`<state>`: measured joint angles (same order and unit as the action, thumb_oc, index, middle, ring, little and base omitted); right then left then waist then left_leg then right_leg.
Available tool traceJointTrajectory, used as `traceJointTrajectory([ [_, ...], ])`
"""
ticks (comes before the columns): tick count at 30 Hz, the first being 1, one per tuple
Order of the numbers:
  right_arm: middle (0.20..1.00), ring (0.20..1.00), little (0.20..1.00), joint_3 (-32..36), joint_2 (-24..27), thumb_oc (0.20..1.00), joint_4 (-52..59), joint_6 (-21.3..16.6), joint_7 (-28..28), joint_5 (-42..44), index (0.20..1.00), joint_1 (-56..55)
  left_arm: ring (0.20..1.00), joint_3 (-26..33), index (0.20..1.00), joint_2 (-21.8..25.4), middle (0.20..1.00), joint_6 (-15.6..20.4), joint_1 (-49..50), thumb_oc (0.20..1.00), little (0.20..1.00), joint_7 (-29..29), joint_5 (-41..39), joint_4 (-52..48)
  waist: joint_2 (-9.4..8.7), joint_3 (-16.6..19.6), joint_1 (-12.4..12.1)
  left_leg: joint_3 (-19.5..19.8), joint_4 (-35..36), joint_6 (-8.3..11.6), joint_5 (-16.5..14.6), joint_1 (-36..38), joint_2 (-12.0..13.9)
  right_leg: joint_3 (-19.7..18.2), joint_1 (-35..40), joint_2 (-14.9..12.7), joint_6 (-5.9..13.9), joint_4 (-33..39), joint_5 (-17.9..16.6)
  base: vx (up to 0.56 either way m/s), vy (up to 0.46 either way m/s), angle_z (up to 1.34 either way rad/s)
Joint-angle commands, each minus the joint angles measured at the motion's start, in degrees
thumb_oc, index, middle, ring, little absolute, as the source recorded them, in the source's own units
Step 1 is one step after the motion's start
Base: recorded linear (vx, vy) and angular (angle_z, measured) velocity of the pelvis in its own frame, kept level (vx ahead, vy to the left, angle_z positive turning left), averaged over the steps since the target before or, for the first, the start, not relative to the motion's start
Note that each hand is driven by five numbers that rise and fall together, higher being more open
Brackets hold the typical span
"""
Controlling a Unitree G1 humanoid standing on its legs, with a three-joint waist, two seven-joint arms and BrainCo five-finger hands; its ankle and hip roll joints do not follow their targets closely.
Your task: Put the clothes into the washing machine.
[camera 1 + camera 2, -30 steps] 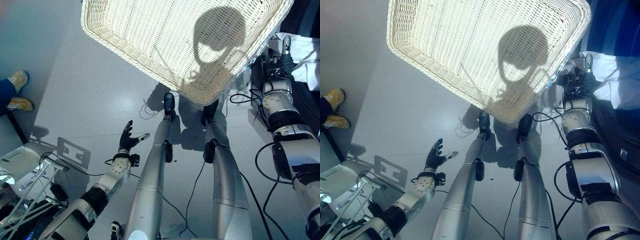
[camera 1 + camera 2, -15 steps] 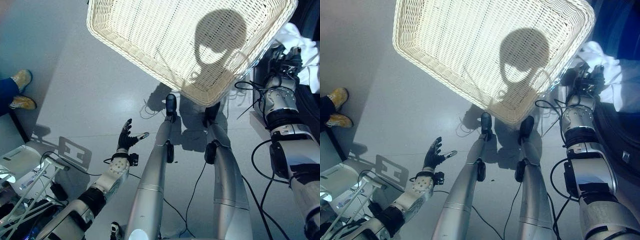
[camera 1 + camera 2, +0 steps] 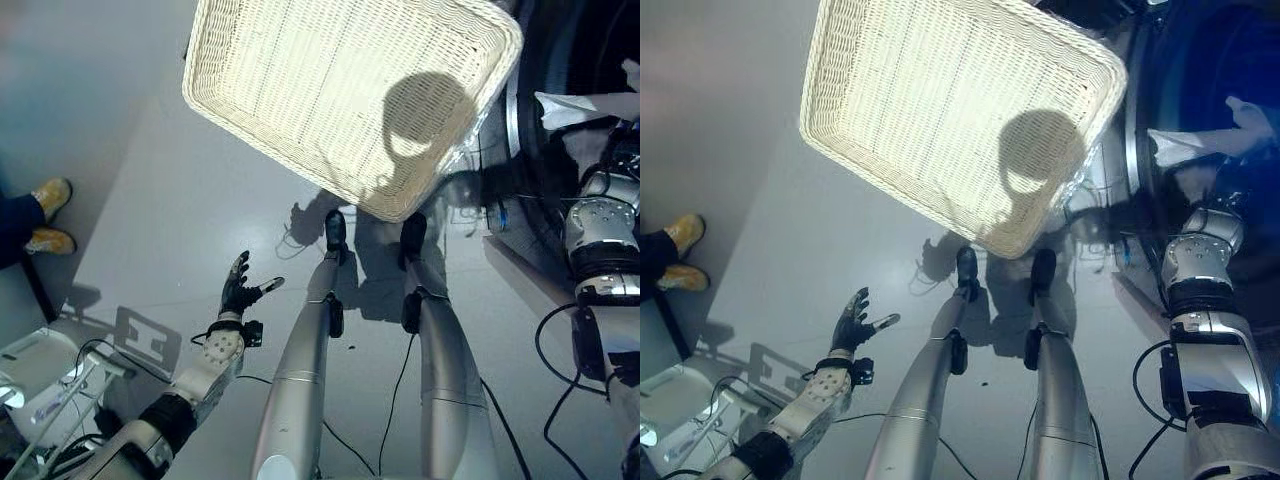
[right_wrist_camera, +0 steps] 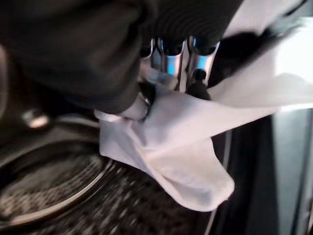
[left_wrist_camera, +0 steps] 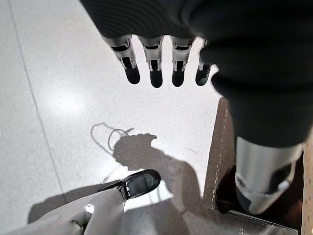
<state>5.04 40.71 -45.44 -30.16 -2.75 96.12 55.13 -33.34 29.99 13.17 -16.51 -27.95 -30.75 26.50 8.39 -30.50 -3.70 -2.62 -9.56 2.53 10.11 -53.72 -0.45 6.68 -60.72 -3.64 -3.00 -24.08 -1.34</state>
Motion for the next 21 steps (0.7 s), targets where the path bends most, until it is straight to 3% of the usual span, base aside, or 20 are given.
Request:
traceJointTrajectory([
  [1,0.200,0.200,0.200,0.6,7.3,0.200,4.1,-4.1,-0.6,-4.1,0.200,-1.9,1.000,0.8,1.000,-2.1,1.000,1.3,4.4,1.000,1.000,0.8,0.1,-0.6,4.88,0.7,1.4,-1.1,-2.8,0.13,-3.6,1.8,-1.8,1.5,3.1,2.0,4.66,-3.4,3.5,-0.01,-0.012,-0.06],
  [2,0.200,0.200,0.200,0.9,7.7,0.200,4.0,-4.6,-0.8,-4.0,0.200,-2.1,1.000,1.0,1.000,-2.0,1.000,1.4,4.6,1.000,1.000,1.1,0.2,-0.4,4.76,0.7,1.5,-1.1,-2.9,0.12,-3.7,2.0,-1.8,1.5,3.3,2.0,4.64,-3.5,3.6,0.00,0.000,0.00],
  [4,0.200,0.200,0.200,3.0,9.7,0.200,4.7,-12.4,-3.0,-1.6,0.200,-2.3,1.000,1.7,1.000,-1.7,1.000,1.8,5.6,1.000,1.000,2.1,0.3,0.4,4.17,0.7,1.9,-1.3,-3.0,0.10,-4.1,3.4,-1.4,1.7,4.7,2.3,4.44,-4.1,4.2,0.00,-0.016,0.00],
  [5,0.200,0.200,0.200,4.8,10.4,0.200,4.2,-17.0,-8.3,-3.2,0.200,-2.9,1.000,1.8,1.000,-1.5,1.000,1.9,6.0,1.000,1.000,2.4,0.2,0.8,3.92,0.7,2.1,-1.3,-2.9,0.15,-4.3,4.0,-1.4,1.7,5.3,2.4,4.44,-4.2,4.4,0.00,0.000,0.00],
  [6,0.200,0.200,0.200,5.3,10.5,0.200,4.3,-18.0,-10.6,-4.8,0.200,-3.2,1.000,1.7,1.000,-1.4,1.000,2.0,6.0,1.000,1.000,2.4,0.2,0.9,3.87,0.7,2.1,-1.2,-2.9,0.16,-4.3,4.2,-1.4,1.7,5.5,2.4,4.45,-4.2,4.5,0.00,0.000,0.00],
  [7,0.200,0.200,0.200,7.1,11.7,0.200,2.1,-21.8,-20.4,-11.0,0.200,-4.1,1.000,1.7,1.000,-1.1,1.000,1.7,6.1,1.000,1.000,2.4,-0.1,1.0,3.67,0.7,2.2,-1.1,-2.9,0.13,-4.4,4.6,-1.4,1.8,6.0,2.3,4.51,-4.4,4.5,0.00,0.000,0.00],
  [8,0.200,0.200,0.200,7.4,12.3,0.200,1.4,-23.0,-23.5,-12.5,0.200,-4.0,1.000,1.7,1.000,-1.1,1.000,1.6,6.1,1.000,1.000,2.3,-0.1,1.0,3.62,0.7,2.2,-1.1,-2.8,0.08,-4.3,4.7,-1.4,1.9,6.2,2.3,4.50,-4.3,4.5,0.01,-0.036,-0.01],
  [9,0.200,0.200,0.200,8.1,14.3,0.200,0.0,-26.8,-31.1,-14.9,0.200,-2.8,1.000,1.3,1.000,-0.8,1.000,1.2,6.1,1.000,1.000,2.0,-0.2,0.9,3.54,0.7,1.9,-0.7,-2.5,0.02,-4.2,4.9,-1.4,1.9,6.6,2.4,4.43,-4.6,4.7,0.00,0.000,0.00],
  [11,0.200,0.200,0.200,8.0,15.2,0.200,-0.6,-28.1,-34.4,-16.2,0.200,-2.2,1.000,1.2,1.000,-0.7,1.000,1.0,6.0,1.000,1.000,1.9,-0.2,0.8,3.63,0.7,1.9,-0.6,-2.3,0.02,-4.1,5.0,-1.4,2.0,6.6,2.4,4.39,-4.7,4.8,-0.01,-0.023,0.01],
  [12,0.300,0.300,0.300,8.5,17.6,0.300,-2.5,-32.8,-42.9,-13.6,0.300,-1.7,1.000,1.2,1.000,0.0,1.000,0.4,6.0,1.000,1.000,2.0,-0.8,1.4,3.67,0.7,1.9,-0.4,-2.5,0.29,-3.8,4.9,-1.1,2.1,6.6,2.3,4.22,-5.8,5.4,-0.01,-0.046,0.02],
  [14,0.614,0.614,0.614,8.8,18.4,0.614,-4.0,-31.8,-43.0,-11.5,0.614,-2.3,1.000,1.3,1.000,0.1,1.000,0.0,6.0,1.000,1.000,2.2,-1.4,1.7,3.74,0.7,2.0,-0.3,-2.7,0.36,-3.8,4.8,-1.1,2.0,6.5,2.2,4.14,-6.2,5.5,0.00,-0.019,0.01],
  [15,1.000,1.000,1.000,8.8,18.7,1.000,-4.9,-29.4,-41.3,-8.5,1.000,-2.8,1.000,1.3,1.000,0.1,1.000,-0.3,5.9,1.000,1.000,2.4,-1.7,1.9,3.81,0.7,2.0,-0.2,-3.0,0.36,-3.8,4.8,-1.2,2.0,6.5,2.0,4.07,-6.4,5.6,0.00,0.000,0.00],
  [16,1.000,1.000,1.000,9.0,18.2,1.000,-5.7,-24.9,-34.8,4.5,1.000,-4.3,1.000,1.6,1.000,0.3,1.000,-0.7,5.8,1.000,1.000,3.2,-1.6,2.4,3.90,0.7,2.1,0.0,-3.7,0.20,-3.9,4.5,-1.4,2.0,6.3,1.9,3.97,-6.6,5.7,0.00,-0.029,0.04],
  [17,1.000,1.000,1.000,9.1,18.4,1.000,-6.6,-24.4,-32.0,7.3,1.000,-4.5,1.000,1.5,1.000,0.3,1.000,-0.7,5.8,1.000,1.000,3.2,-1.6,2.4,3.86,0.7,2.1,0.0,-3.7,0.20,-3.9,4.5,-1.4,2.1,6.3,1.8,3.97,-6.7,5.7,-0.01,-0.073,0.08],
  [18,1.000,1.000,1.000,9.8,17.0,1.000,-10.2,-8.6,-25.5,16.9,1.000,-6.0,1.000,1.3,1.000,0.8,1.000,-0.8,4.9,1.000,1.000,3.6,-0.6,3.4,3.83,0.7,2.0,0.3,-3.9,0.02,-3.9,4.4,-1.6,2.1,6.3,1.8,3.87,-6.6,5.6,-0.01,-0.072,0.12],
  [19,1.000,1.000,1.000,9.0,16.4,1.000,-13.6,2.7,-24.1,16.9,1.000,-7.1,1.000,1.1,1.000,1.3,1.000,-1.0,4.3,1.000,1.000,3.6,-0.5,3.6,3.78,0.7,1.7,0.5,-3.9,-0.14,-3.7,4.3,-1.6,2.2,6.3,1.8,3.80,-6.6,5.5,-0.01,-0.083,0.14],
  [20,1.000,1.000,1.000,7.5,16.2,1.000,-15.0,8.3,-22.1,16.9,1.000,-7.3,1.000,0.8,1.000,1.7,1.000,-1.1,4.0,1.000,1.000,3.6,-0.5,3.5,3.80,0.7,1.5,0.5,-3.9,-0.24,-3.6,4.2,-1.7,2.3,6.3,1.7,3.78,-6.5,5.3,0.00,-0.040,0.22],
  [21,1.000,1.000,1.000,6.9,16.3,1.000,-16.0,11.2,-21.3,16.9,1.000,-7.2,1.000,0.7,1.000,1.8,1.000,-1.1,3.9,1.000,1.000,3.5,-0.5,3.4,3.83,0.7,1.4,0.5,-3.9,-0.29,-3.6,4.2,-1.7,2.4,6.3,1.7,3.77,-6.5,5.2,-0.02,-0.030,0.22],
])
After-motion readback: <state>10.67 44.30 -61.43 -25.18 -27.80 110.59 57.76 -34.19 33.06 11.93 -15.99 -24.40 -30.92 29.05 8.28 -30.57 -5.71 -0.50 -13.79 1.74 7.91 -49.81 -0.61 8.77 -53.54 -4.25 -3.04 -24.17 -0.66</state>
